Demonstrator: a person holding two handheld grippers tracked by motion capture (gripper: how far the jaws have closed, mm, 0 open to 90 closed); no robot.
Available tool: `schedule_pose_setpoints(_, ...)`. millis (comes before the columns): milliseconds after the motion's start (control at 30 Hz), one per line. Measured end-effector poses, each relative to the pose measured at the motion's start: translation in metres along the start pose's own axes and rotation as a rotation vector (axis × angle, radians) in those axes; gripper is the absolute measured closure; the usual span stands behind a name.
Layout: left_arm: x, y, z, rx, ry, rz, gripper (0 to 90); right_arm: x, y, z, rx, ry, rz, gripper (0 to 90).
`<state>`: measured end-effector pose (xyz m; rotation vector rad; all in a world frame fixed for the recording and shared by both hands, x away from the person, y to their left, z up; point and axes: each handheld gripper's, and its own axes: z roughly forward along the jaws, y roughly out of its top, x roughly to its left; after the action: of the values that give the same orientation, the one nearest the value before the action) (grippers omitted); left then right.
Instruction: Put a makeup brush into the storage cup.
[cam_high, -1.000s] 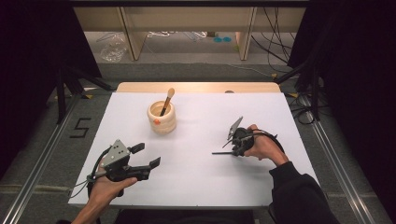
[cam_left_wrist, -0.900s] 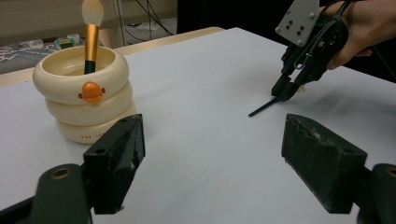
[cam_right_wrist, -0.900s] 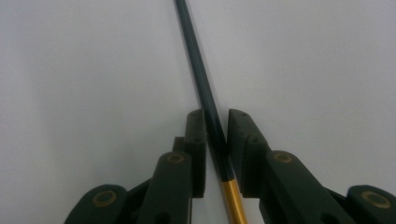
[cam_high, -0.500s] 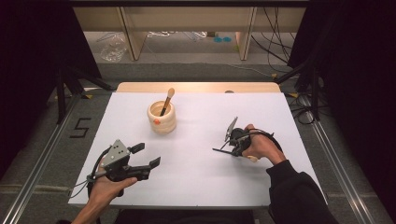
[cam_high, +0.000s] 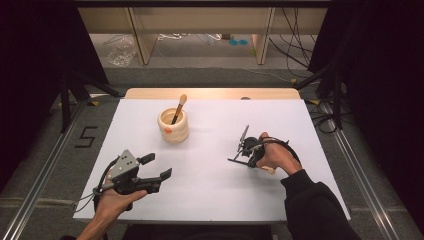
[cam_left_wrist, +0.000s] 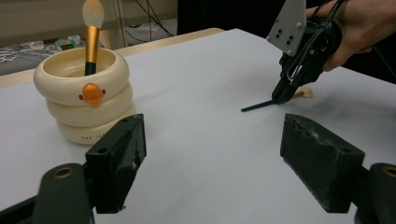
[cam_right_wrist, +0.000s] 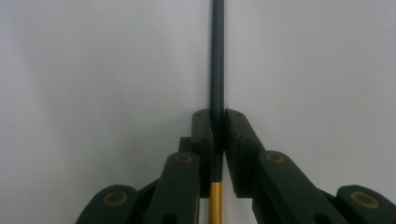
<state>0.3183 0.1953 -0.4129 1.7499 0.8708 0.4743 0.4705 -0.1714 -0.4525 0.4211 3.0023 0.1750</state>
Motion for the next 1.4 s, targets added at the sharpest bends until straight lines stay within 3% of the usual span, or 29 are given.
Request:
schedule_pose_setpoints(200,0.000,0.000,0.000,0.003,-0.005,0.019,22.7,0.001,0.004,0.000,0.029,-0.011,0.001,83.4)
schedule_pose_setpoints(267,0.000,0.000,0.000,0.001,-0.003,0.002,22.9,0.000,0.004,0.001,0.024,-0.011,-0.009,83.4)
schedule_pose_setpoints(333,0.001,0.000,0.000,0.002,-0.005,0.018,22.9,-0.001,0.003,0.001,0.024,-0.004,-0.004,83.5)
schedule_pose_setpoints(367,0.000,0.000,0.000,0.001,-0.003,0.001,23.0,-0.001,0.003,0.001,0.023,-0.006,-0.004,83.5)
schedule_pose_setpoints(467,0.000,0.001,0.000,0.002,-0.005,0.018,23.0,0.000,0.003,0.001,0.024,-0.009,-0.001,83.6)
schedule_pose_setpoints(667,0.000,0.000,0.000,0.000,-0.002,0.002,23.1,0.000,0.003,0.000,0.015,-0.011,-0.021,83.7)
schedule_pose_setpoints(700,0.000,0.000,0.000,0.000,-0.003,0.003,23.1,0.002,0.004,-0.002,0.025,-0.002,0.012,83.7)
schedule_pose_setpoints(733,0.000,0.000,0.000,0.000,-0.003,0.003,23.1,0.002,0.004,-0.002,0.026,-0.001,0.013,83.7)
schedule_pose_setpoints(833,0.000,0.000,0.000,0.000,-0.006,0.009,23.2,0.000,0.003,-0.001,0.008,-0.017,-0.016,83.7)
schedule_pose_setpoints(867,0.000,0.000,0.000,0.000,-0.003,0.002,23.2,0.002,0.003,-0.003,0.014,-0.013,0.008,83.7)
schedule_pose_setpoints(1100,0.000,0.000,0.000,0.000,-0.003,0.002,23.3,0.002,0.002,-0.011,-0.025,-0.027,0.019,83.7)
schedule_pose_setpoints(1233,0.000,0.000,0.000,0.001,0.000,0.001,23.3,0.000,0.000,-0.019,-0.075,-0.044,0.017,83.7)
schedule_pose_setpoints(1267,0.000,0.000,0.000,0.001,-0.001,0.001,23.3,0.002,0.000,-0.021,-0.097,-0.032,0.049,83.7)
schedule_pose_setpoints(1400,0.001,0.000,0.000,0.004,0.000,0.001,23.3,0.003,0.001,-0.031,-0.123,-0.056,0.038,83.7)
